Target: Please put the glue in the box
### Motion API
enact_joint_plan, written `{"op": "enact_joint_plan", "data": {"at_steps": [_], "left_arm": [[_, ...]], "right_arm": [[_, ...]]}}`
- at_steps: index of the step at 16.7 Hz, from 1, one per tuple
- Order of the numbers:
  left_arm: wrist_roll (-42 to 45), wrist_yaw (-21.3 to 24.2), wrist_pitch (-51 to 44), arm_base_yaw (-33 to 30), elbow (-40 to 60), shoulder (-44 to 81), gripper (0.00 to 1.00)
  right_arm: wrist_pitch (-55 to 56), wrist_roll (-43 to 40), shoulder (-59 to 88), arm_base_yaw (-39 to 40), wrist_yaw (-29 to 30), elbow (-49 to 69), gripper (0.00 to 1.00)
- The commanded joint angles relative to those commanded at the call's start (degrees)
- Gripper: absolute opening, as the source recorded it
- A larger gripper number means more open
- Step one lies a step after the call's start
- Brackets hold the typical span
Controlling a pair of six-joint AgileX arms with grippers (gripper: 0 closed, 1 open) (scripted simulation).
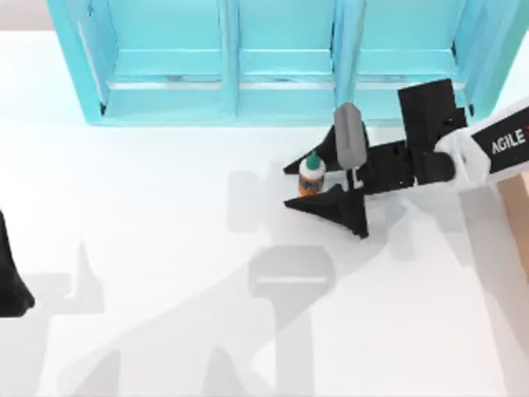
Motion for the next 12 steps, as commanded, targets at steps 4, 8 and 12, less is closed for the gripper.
{"op": "enact_joint_plan", "data": {"at_steps": [4,8,12], "left_arm": [[0.0,0.0,0.0,0.0,0.0,0.0,1.00],[0.0,0.0,0.0,0.0,0.0,0.0,1.00],[0.0,0.0,0.0,0.0,0.0,0.0,1.00]], "right_arm": [[0.0,0.0,0.0,0.0,0.0,0.0,0.10],[0.0,0.0,0.0,0.0,0.0,0.0,0.00],[0.0,0.0,0.0,0.0,0.0,0.0,0.00]]}}
